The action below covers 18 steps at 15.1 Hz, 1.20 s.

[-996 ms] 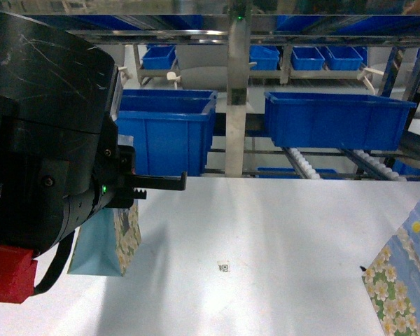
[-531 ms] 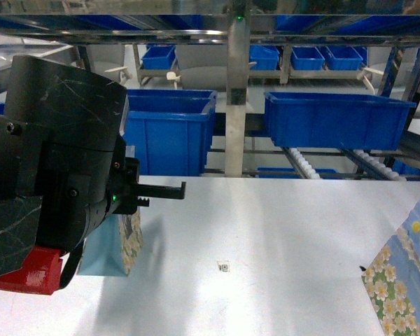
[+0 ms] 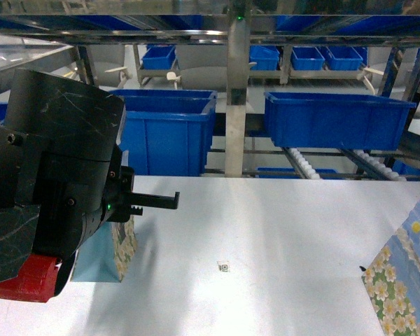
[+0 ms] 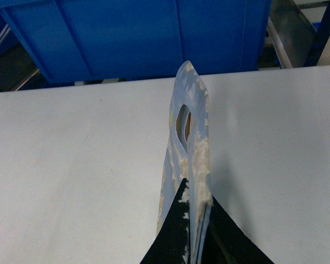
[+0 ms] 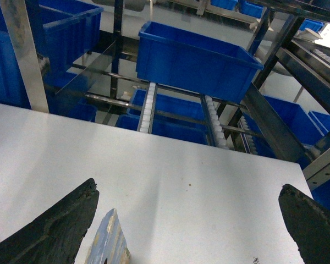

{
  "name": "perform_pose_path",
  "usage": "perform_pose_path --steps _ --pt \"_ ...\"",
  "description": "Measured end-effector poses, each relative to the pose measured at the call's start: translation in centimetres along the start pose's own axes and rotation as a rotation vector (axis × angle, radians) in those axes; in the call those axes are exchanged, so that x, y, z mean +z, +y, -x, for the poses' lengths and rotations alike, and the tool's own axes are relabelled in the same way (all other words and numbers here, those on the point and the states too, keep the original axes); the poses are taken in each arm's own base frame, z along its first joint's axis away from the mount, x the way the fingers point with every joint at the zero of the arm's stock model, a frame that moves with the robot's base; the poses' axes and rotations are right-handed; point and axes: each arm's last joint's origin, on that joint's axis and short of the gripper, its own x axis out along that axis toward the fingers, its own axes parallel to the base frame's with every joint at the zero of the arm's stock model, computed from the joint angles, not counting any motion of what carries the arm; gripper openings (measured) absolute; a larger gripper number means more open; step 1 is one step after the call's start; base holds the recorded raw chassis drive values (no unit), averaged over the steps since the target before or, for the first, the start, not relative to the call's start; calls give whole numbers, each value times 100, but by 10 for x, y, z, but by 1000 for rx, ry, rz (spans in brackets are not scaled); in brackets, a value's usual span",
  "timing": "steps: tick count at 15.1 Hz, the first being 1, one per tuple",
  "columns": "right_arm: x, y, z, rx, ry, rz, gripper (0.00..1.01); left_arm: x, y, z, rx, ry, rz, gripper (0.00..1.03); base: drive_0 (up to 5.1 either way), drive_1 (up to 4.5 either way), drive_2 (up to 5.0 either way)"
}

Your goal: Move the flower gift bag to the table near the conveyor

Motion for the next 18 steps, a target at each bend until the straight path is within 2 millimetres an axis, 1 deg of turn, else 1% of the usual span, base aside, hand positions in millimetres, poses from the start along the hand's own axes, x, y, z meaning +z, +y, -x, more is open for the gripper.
perform_pose_path --steps 2,3,4,5,6,7,8,9,10,12,14,16,18 --pt "0 0 0 0 0 0 98 -5 1 0 -1 36 -14 26 0 0 0" --pt "0 0 0 0 0 0 98 -5 2 0 2 40 -10 40 0 0 0" --pt "0 0 0 0 0 0 98 -6 2 0 3 44 -11 46 0 0 0" --pt "0 0 0 0 0 0 98 -6 3 0 10 53 -5 60 0 0 0" --pt "0 0 0 0 0 0 98 -2 4 2 9 45 3 73 0 0 0" --pt "0 0 0 0 0 0 98 2 5 5 7 38 10 82 0 0 0" --pt "0 0 0 0 0 0 98 8 7 9 9 23 23 96 0 0 0" --pt "0 0 0 0 0 0 98 13 9 12 9 13 30 99 0 0 0" --pt "0 0 0 0 0 0 98 15 10 14 8 7 38 97 0 0 0" --pt "0 0 0 0 0 0 98 17 13 17 8 8 49 98 0 0 0" --pt "0 0 0 -1 1 0 98 15 22 30 13 10 57 98 0 0 0" --pt "0 0 0 1 -1 0 98 26 29 36 18 -28 90 98 0 0 0" --pt "0 0 0 0 0 0 98 32 33 43 21 -73 99 98 0 0 0"
